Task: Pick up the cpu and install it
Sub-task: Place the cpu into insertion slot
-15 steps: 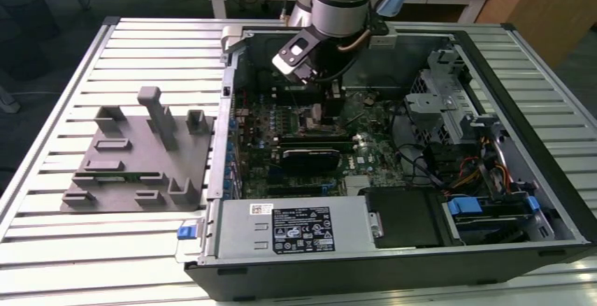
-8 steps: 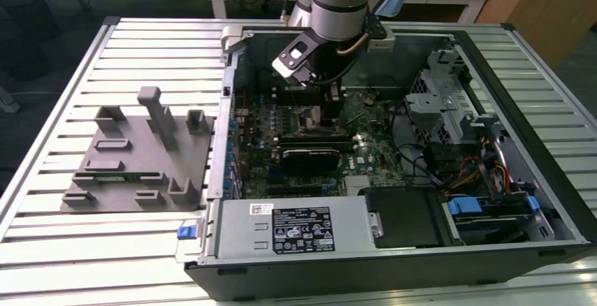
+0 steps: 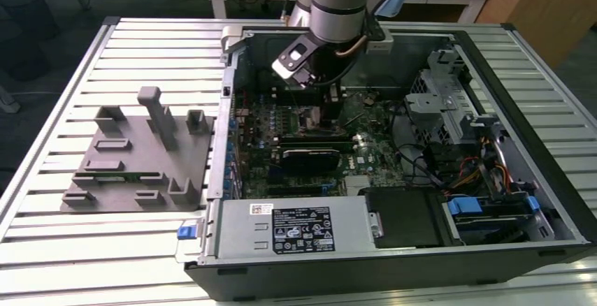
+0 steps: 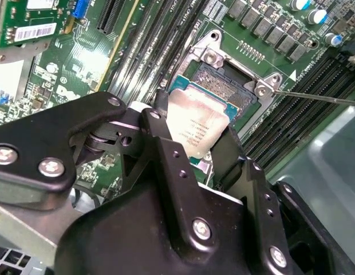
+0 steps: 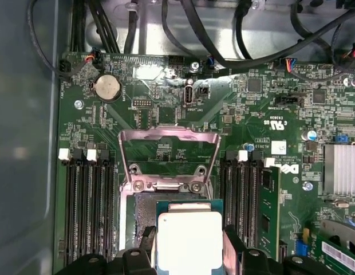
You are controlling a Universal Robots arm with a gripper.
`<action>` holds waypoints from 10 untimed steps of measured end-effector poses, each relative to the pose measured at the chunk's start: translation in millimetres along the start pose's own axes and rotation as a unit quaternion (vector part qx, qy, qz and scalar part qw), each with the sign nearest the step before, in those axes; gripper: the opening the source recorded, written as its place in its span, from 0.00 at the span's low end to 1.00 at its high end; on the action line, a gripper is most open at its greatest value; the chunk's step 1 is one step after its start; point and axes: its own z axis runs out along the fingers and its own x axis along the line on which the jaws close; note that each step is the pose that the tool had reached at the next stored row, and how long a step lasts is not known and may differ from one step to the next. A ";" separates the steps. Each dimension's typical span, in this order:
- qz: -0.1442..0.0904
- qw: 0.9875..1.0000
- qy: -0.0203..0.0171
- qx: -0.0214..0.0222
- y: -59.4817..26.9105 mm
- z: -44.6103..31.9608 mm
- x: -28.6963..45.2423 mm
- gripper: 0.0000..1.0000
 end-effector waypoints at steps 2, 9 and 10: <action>0.000 1.000 -0.002 0.000 -0.4 2.6 0.8 0.55; 0.000 1.000 -0.002 0.000 -1.9 8.2 3.7 0.55; 0.000 1.000 -0.003 0.000 -2.0 9.1 4.3 0.55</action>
